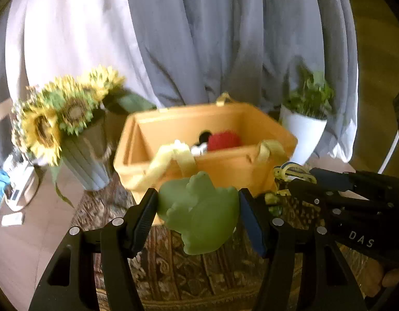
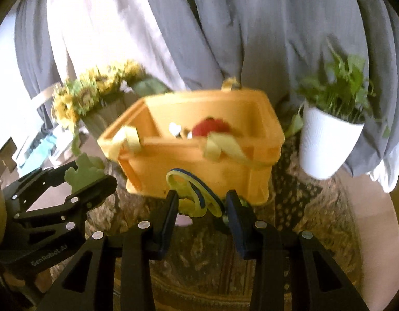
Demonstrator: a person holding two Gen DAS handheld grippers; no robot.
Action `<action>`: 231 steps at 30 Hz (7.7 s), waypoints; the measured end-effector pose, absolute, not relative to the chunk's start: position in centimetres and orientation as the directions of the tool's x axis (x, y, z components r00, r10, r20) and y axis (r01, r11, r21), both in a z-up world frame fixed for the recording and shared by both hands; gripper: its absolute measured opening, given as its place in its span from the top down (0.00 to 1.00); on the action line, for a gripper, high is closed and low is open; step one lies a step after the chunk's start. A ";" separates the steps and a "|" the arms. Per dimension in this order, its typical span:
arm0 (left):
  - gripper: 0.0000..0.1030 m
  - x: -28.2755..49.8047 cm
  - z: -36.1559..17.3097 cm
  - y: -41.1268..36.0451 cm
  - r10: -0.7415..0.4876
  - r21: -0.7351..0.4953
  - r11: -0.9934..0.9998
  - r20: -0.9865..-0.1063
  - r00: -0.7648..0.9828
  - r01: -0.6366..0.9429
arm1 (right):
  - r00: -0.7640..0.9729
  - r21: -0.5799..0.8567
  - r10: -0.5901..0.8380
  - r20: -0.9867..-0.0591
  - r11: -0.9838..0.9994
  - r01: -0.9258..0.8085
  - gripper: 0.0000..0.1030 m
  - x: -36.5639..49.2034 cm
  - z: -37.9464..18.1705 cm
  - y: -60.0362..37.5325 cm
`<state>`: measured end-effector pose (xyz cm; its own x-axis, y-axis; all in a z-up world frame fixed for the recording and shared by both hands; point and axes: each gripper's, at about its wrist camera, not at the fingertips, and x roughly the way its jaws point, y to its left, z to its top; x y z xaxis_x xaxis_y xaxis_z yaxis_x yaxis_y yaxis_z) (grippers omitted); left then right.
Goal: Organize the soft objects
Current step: 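Lift the frog and ring toy and carry both over the orange crate, then lower the frog and ring toy into the crate and open both grippers, then withdraw both grippers toward the pink sponge and green ball beside the crate, then grasp the pink sponge with the left gripper while the right gripper grasps the green-black ball, then lift the sponge and ball and carry both over the orange crate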
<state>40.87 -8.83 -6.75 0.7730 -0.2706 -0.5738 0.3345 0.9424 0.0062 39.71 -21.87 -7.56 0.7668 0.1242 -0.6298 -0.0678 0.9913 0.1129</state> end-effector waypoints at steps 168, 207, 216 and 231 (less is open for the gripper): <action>0.51 47.9 -21.6 -15.6 -0.307 0.011 0.874 -0.761 0.571 0.486 | 0.570 0.199 0.152 -0.808 0.980 0.021 0.39 47.9 -19.0 -25.7; 0.51 42.4 -8.5 -10.4 -0.259 0.042 0.942 -0.538 0.802 0.333 | 0.746 0.128 0.124 -0.655 0.990 -0.052 0.39 42.8 -8.6 -23.8; 0.51 42.3 -5.2 -10.4 -0.242 0.095 0.945 -0.437 0.866 0.312 | 0.801 0.133 0.127 -0.585 0.989 -0.059 0.39 43.3 -5.7 -23.6; 0.51 45.1 -1.4 -10.2 -0.223 0.115 0.955 -0.326 0.919 0.273 | 0.880 0.119 0.103 -0.463 0.991 -0.053 0.39 46.0 -1.4 -23.8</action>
